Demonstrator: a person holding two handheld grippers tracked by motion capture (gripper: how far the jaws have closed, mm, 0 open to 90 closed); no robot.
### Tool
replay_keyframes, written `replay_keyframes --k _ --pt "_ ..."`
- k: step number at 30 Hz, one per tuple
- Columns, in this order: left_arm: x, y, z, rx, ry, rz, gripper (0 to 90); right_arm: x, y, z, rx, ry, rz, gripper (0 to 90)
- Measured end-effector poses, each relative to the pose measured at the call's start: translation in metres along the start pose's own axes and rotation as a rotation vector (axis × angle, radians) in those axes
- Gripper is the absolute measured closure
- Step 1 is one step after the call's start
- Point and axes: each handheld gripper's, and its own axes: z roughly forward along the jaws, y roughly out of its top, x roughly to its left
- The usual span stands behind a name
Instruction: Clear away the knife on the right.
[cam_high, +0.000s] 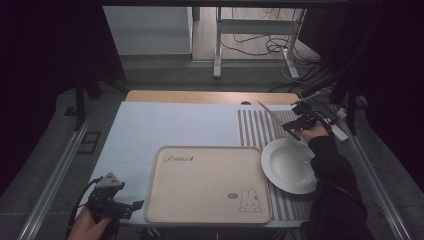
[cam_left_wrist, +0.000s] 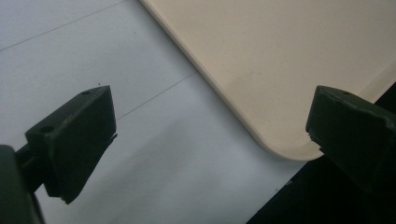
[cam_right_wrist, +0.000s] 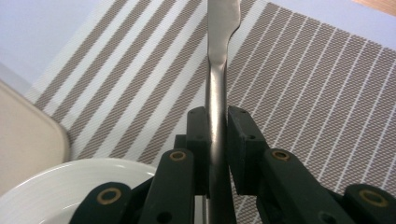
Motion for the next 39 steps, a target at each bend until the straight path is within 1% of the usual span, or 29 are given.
replay_keyframes --k 3,8,9,15,22,29,39 --pt "0.000 0.000 0.000 0.001 0.001 0.001 2.6 0.005 -0.002 -0.003 -0.007 0.005 0.002 80.7" --pt "0.000 0.000 0.000 0.001 0.001 0.000 2.7 0.017 -0.008 -0.008 -0.026 0.017 -0.010 80.7" --pt "0.000 0.000 0.000 0.002 0.002 0.002 2.6 0.020 -0.009 -0.008 -0.031 0.024 -0.015 80.7" --pt "0.000 0.000 0.001 0.003 0.002 0.001 2.7 0.037 -0.015 -0.009 -0.036 0.032 -0.046 80.7" --pt "0.000 0.000 0.001 0.004 0.003 0.002 2.7 0.063 -0.022 -0.010 -0.051 0.055 -0.080 80.7" --pt "0.000 0.000 0.001 0.005 0.004 0.002 2.7 0.089 -0.029 -0.010 -0.054 0.072 -0.132 80.6" --pt "-0.001 0.001 0.001 0.005 0.005 0.004 2.7 0.121 -0.038 -0.014 -0.070 0.105 -0.186 80.6"
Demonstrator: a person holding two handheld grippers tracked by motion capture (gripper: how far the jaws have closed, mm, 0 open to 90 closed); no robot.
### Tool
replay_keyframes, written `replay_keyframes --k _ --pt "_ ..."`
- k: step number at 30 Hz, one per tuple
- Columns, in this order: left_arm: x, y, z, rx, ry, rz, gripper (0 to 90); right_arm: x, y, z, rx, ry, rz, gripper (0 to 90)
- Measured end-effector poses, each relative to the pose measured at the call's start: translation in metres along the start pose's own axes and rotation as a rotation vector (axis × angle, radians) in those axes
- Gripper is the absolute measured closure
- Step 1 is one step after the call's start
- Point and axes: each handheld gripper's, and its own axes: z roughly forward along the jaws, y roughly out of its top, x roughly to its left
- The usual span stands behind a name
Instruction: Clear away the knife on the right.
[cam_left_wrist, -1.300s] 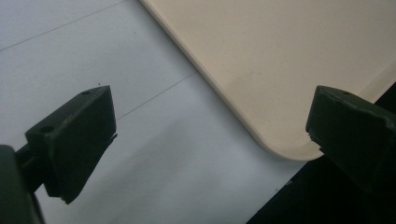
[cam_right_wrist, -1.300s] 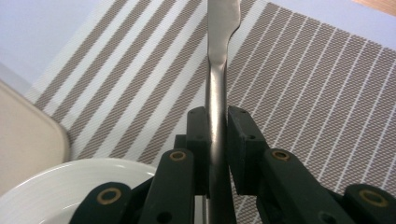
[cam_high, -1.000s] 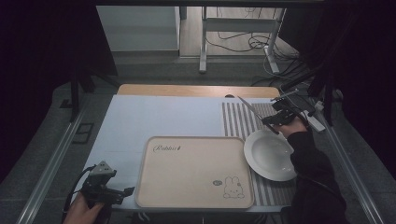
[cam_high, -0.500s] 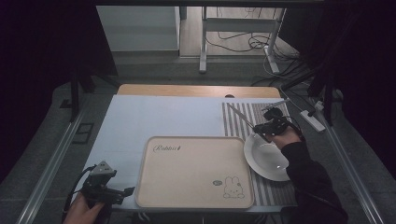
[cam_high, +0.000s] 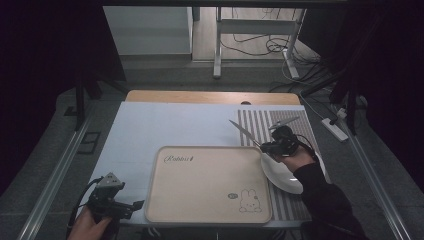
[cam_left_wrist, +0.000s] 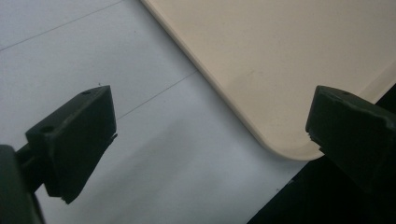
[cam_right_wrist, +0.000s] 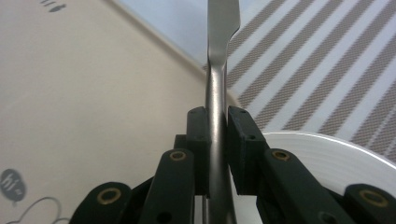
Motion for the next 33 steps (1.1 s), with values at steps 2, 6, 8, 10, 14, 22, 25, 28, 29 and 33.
replay_keyframes --k 2,6,8,10,14,22,25,28,29,33 --pt "0.000 0.000 0.000 0.000 0.000 0.000 2.7 0.007 -0.001 0.000 -0.003 0.010 -0.008 80.6" --pt "0.000 0.000 0.000 0.001 0.000 0.000 2.7 0.022 -0.005 0.002 0.002 0.017 -0.031 80.6" --pt "0.000 0.000 0.000 0.001 0.001 0.001 2.7 0.028 -0.007 0.003 0.001 0.025 -0.041 80.6" --pt "0.000 0.000 0.000 0.002 0.001 0.000 2.7 0.035 -0.009 0.005 0.006 0.028 -0.050 80.6" --pt "0.000 0.000 0.000 0.002 0.001 0.001 2.7 0.048 -0.015 0.009 0.013 0.044 -0.065 80.6" --pt "0.000 0.000 0.000 0.003 0.002 0.004 2.7 0.076 -0.027 0.013 0.047 0.071 -0.106 80.5" --pt "0.000 0.000 0.000 0.003 0.002 0.004 2.7 0.086 -0.034 0.016 0.072 0.070 -0.121 80.5" --pt "0.000 0.000 0.000 0.004 0.003 0.006 2.7 0.092 -0.041 0.019 0.089 0.069 -0.132 80.5" --pt "-0.001 0.000 0.000 0.004 0.003 0.006 2.7 0.093 -0.043 0.020 0.097 0.069 -0.138 80.5" --pt "-0.001 0.000 0.000 0.005 0.004 0.008 2.8 0.101 -0.052 0.026 0.144 0.082 -0.170 79.8"
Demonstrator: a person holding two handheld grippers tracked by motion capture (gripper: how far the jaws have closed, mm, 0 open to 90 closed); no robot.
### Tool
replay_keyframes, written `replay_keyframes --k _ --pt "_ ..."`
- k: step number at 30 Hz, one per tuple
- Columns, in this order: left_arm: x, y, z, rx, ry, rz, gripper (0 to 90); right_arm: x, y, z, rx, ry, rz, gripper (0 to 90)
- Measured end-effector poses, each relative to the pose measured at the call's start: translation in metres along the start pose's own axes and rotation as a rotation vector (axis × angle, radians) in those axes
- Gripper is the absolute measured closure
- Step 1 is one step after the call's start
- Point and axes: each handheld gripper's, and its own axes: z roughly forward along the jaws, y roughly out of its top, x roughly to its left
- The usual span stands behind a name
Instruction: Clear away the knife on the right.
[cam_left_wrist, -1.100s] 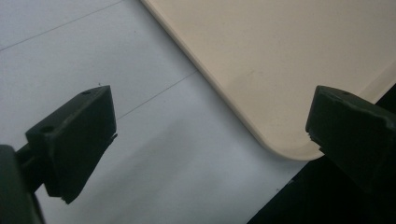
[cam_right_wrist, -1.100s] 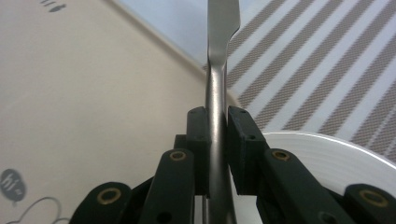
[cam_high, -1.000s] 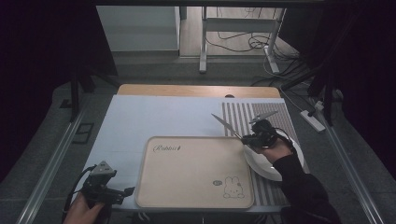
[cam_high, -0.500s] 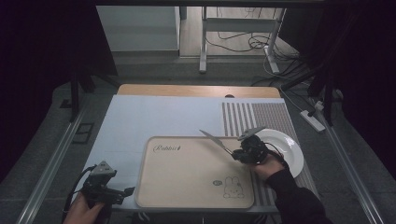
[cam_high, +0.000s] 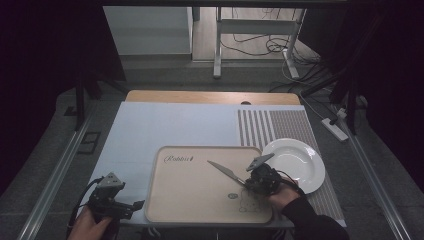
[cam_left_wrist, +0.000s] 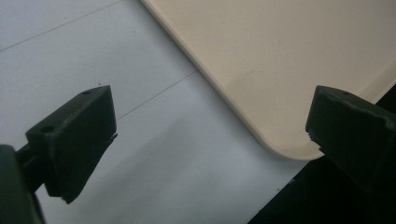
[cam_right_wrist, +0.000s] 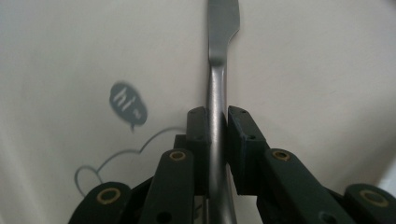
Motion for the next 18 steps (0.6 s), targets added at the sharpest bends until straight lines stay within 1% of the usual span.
replay_keyframes --k 2,4,5,6,8,9,10,11,13,18 --pt "0.000 0.000 0.000 0.001 0.001 0.001 2.8 0.001 -0.001 0.000 -0.006 0.029 0.001 78.8" --pt "0.000 0.000 0.000 0.001 0.000 0.001 2.8 0.001 0.002 -0.003 -0.034 0.038 -0.006 72.9" --pt "0.000 0.000 0.000 0.002 0.000 0.001 2.9 -0.001 0.004 -0.005 -0.044 0.042 -0.013 73.3" --pt "0.000 0.000 0.000 0.002 0.000 0.000 2.9 -0.001 0.007 -0.006 -0.054 0.048 -0.028 74.7" --pt "0.000 0.000 0.000 0.003 0.000 0.000 2.9 -0.001 0.014 -0.007 -0.073 0.053 -0.068 84.5" --pt "0.000 0.000 0.000 0.003 0.000 0.000 2.9 -0.001 0.019 -0.006 -0.077 0.063 -0.093 87.8" --pt "0.000 0.000 0.000 0.003 0.001 0.001 2.9 0.000 0.023 -0.004 -0.078 0.080 -0.109 90.0" --pt "0.000 0.000 0.000 0.003 0.001 0.001 2.9 0.000 0.028 0.000 -0.077 0.091 -0.119 90.0" --pt "0.000 0.000 0.000 0.002 0.000 0.000 2.9 0.002 0.038 0.008 -0.071 0.104 -0.115 90.0" --pt "0.000 0.000 0.000 -0.001 -0.001 0.000 2.9 0.006 0.061 0.030 -0.061 0.108 -0.133 90.0"
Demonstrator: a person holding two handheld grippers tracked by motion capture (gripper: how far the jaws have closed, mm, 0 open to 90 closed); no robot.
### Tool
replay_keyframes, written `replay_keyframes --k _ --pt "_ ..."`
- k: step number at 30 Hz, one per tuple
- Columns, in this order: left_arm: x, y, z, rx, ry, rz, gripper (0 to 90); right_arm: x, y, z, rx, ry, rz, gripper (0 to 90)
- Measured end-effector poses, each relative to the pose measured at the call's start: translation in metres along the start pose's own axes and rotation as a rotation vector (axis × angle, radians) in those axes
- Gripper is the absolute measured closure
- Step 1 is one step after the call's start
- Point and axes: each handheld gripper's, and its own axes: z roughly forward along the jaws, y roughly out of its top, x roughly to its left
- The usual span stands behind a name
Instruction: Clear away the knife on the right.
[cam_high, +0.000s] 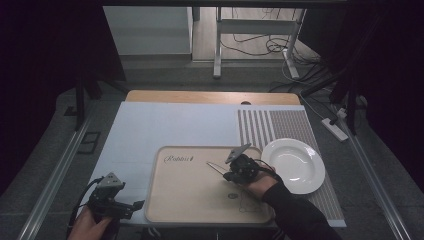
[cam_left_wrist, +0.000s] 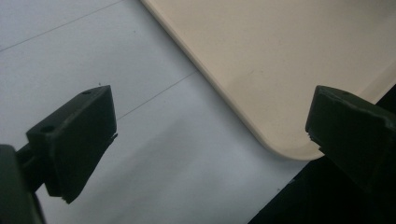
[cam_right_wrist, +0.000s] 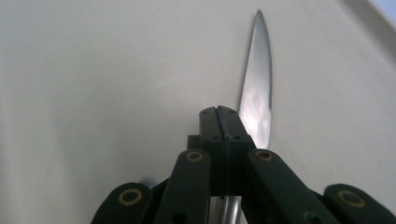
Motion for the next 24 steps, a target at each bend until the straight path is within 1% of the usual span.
replay_keyframes --k 2,4,5,7,9,15,24 --pt "0.000 0.000 0.000 -0.001 0.000 0.001 2.9 -0.001 0.006 0.008 0.017 0.002 -0.016 90.0" --pt "0.000 0.000 0.000 -0.001 0.000 0.000 2.9 -0.003 0.010 0.016 0.033 -0.014 -0.025 90.0" --pt "0.000 0.000 0.000 -0.003 -0.001 0.000 2.9 -0.005 0.010 0.018 0.039 -0.013 -0.025 90.0" --pt "0.000 0.000 0.000 -0.003 -0.001 0.000 2.9 -0.008 0.010 0.018 0.031 -0.010 -0.007 90.0" --pt "0.000 0.000 0.000 -0.003 -0.001 0.000 2.9 -0.010 0.007 0.015 0.039 -0.027 -0.003 90.0" --pt "0.000 0.000 0.000 -0.001 0.001 0.001 2.9 -0.019 -0.008 0.003 0.046 -0.051 0.040 90.0" --pt "-0.001 0.000 0.000 0.003 0.006 0.001 3.1 -0.021 -0.032 -0.014 0.049 -0.072 0.086 90.0"
